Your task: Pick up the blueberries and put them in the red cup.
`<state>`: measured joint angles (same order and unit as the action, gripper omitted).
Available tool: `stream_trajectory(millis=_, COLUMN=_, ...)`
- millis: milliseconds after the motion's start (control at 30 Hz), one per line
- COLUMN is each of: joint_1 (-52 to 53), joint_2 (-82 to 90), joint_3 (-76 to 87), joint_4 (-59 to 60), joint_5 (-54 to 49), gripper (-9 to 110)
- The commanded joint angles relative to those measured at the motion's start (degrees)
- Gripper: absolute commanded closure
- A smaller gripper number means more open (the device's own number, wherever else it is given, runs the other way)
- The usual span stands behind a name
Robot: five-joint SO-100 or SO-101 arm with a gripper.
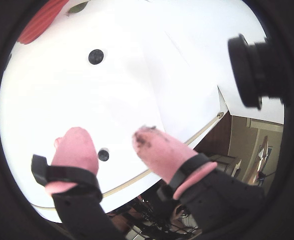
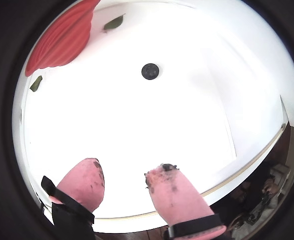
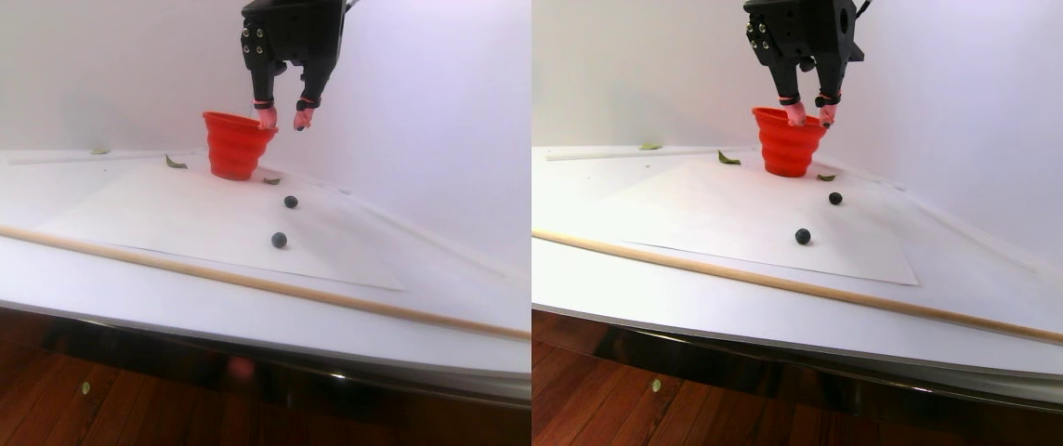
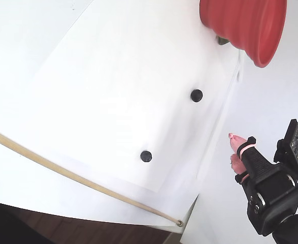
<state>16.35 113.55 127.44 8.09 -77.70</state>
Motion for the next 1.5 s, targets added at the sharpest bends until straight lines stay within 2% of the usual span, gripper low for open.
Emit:
stream_trajectory(millis=0, joint_1=2.5, joint_2=6.4, joint_3=-0.9, joint_4=0.1, joint_5=1.1, gripper=85)
stream_trajectory(millis=1467, joint_1=4.2, joint_2=-11.2, joint_3=2.7, joint_4=-5.3, joint_5=2.2, gripper=85)
